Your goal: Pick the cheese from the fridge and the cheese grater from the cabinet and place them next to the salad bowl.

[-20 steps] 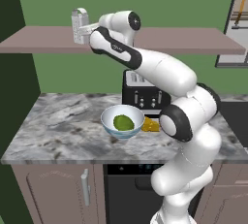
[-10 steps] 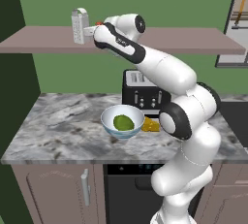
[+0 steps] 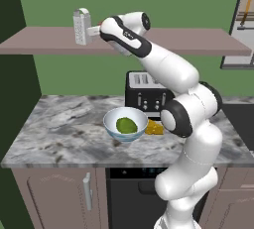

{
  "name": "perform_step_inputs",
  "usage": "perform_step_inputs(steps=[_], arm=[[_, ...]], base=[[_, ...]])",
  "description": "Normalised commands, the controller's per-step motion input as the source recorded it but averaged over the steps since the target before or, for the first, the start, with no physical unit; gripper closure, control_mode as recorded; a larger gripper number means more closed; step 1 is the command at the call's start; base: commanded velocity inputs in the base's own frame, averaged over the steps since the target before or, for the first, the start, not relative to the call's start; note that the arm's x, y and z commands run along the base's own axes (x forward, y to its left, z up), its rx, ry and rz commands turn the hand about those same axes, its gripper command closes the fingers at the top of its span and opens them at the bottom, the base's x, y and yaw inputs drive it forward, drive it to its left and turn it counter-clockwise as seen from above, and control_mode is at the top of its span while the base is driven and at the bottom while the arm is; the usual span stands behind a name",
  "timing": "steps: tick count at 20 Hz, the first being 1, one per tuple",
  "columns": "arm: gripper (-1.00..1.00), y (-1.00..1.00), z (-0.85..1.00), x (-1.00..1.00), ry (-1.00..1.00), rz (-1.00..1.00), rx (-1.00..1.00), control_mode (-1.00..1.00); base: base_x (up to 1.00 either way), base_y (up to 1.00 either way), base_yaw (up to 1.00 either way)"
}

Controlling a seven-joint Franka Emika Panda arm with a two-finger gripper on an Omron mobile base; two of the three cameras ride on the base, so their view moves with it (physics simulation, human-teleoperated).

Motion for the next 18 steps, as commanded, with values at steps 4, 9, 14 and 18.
perform_step_inputs(steps=[4,9,14,18], arm=[[-1.00,0.04,0.00,0.00,0.00,0.00,0.00,-1.00],[-1.00,0.25,0.00,0.00,0.00,-0.02,0.00,-1.00],[-1.00,0.22,0.00,0.00,0.00,-0.02,0.00,-1.00],[-1.00,0.11,0.00,0.00,0.00,0.00,0.00,-1.00]], base=[[0.00,0.00,0.00],[0.00,0.00,0.00],[0.00,0.00,0.00],[0.00,0.00,0.00]])
